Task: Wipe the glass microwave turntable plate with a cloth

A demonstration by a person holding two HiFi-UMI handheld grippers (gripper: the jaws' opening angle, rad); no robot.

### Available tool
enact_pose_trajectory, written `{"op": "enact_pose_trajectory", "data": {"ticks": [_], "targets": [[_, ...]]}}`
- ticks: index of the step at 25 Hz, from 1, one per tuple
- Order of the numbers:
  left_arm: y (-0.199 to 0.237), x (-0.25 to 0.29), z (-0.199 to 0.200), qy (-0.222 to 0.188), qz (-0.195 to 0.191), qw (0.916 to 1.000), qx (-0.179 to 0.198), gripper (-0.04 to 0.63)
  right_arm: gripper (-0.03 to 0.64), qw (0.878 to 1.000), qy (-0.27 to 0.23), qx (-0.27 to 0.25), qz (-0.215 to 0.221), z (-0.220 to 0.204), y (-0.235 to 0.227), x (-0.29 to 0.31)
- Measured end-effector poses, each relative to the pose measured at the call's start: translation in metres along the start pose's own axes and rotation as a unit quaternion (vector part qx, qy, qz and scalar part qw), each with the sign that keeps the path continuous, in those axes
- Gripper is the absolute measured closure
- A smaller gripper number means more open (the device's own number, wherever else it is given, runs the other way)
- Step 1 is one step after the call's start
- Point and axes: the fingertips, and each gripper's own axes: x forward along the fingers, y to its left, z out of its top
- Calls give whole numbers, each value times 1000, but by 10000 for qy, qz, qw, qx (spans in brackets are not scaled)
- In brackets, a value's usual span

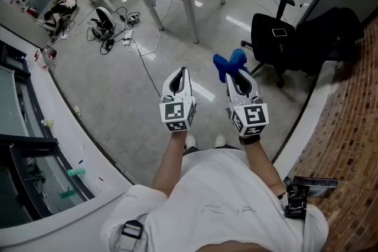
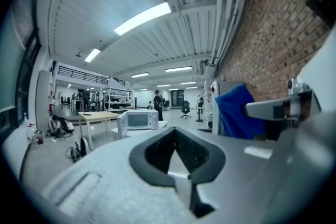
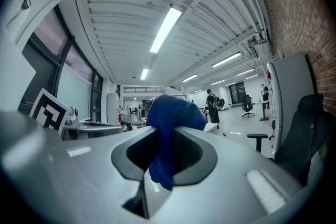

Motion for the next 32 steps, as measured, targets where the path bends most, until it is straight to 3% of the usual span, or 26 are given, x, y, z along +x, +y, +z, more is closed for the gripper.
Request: {"op": "enact_pose_trajectory", "data": {"ticks": [5, 11, 17, 21, 26, 32], "targets": [[-31, -1, 10, -234, -123, 9995, 154, 595, 555, 9999, 47, 87, 12, -8, -18, -11], [-14, -6, 2, -166, 225, 9995, 132, 595, 555, 9995, 294, 100, 14, -25, -21, -3], [6, 14, -13, -27, 140, 9999, 5, 595, 554, 9989, 440, 76, 132, -37, -12, 30], [32, 46, -21, 63, 46, 9998, -197, 595, 554, 9986, 476, -99, 227, -30, -2, 71], [81, 91, 6, -342, 88, 9990, -287, 595, 554, 9985, 302, -292, 346, -5, 9, 139], [162, 113, 28, -681, 445, 9962, -314, 595, 554, 9962, 335, -383, 703, -5, 49, 212]]}}
